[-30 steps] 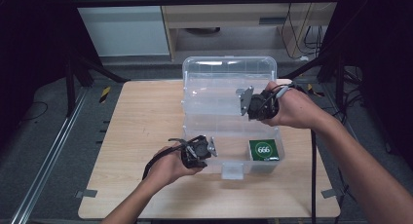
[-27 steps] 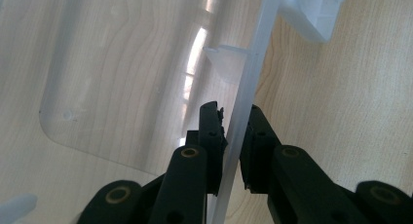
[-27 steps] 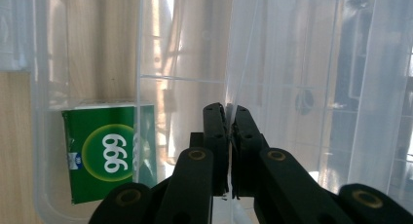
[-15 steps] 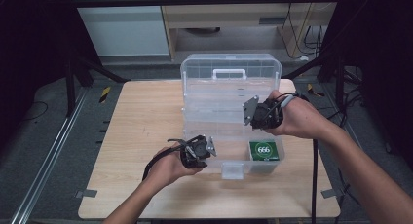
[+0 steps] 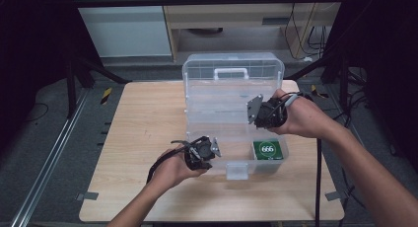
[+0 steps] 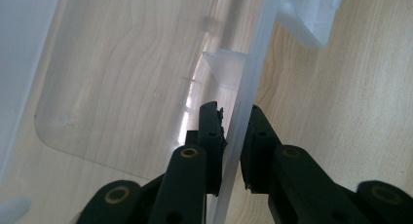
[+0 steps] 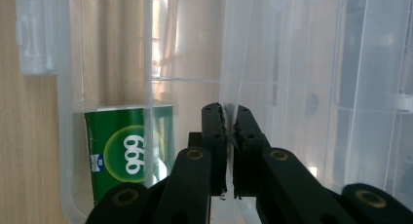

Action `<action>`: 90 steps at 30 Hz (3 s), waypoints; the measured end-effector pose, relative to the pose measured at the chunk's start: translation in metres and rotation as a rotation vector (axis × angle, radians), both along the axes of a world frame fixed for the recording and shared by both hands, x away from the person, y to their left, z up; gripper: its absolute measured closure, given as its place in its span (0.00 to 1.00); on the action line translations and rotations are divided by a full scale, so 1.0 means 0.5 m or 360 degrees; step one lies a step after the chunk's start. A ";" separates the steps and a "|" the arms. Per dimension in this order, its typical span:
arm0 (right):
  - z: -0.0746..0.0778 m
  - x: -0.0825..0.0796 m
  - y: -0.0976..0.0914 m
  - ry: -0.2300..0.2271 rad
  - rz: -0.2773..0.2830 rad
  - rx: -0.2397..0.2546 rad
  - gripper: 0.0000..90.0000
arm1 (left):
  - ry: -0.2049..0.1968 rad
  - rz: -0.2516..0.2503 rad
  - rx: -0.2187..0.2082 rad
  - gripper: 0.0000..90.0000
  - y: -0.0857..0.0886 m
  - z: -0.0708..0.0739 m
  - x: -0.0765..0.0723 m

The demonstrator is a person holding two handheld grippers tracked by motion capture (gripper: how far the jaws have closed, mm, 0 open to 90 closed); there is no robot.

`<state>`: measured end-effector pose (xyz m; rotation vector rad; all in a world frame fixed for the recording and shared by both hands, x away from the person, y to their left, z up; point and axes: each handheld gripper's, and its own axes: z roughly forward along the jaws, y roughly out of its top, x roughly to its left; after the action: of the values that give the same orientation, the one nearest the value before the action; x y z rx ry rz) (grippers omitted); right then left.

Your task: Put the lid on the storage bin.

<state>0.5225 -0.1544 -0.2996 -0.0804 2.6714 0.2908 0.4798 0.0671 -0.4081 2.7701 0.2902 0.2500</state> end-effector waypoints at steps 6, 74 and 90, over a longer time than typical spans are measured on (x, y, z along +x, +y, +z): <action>-0.006 -0.019 -0.003 -0.0006 0.0014 -0.0006 0.96 | 0.0002 0.0006 0.0009 0.88 -0.001 0.000 0.003; -0.027 -0.046 -0.021 0.0082 0.0057 0.0011 0.94 | -0.0053 0.0098 -0.0537 0.60 0.065 0.122 -0.045; -0.030 -0.051 -0.024 0.0059 0.0066 0.0012 0.93 | -0.0123 0.0358 -0.0553 0.83 0.166 0.248 0.018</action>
<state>0.4970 -0.1661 -0.3145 -0.1290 2.7080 0.3186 0.4890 0.1502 -0.2838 2.3792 0.5689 0.3271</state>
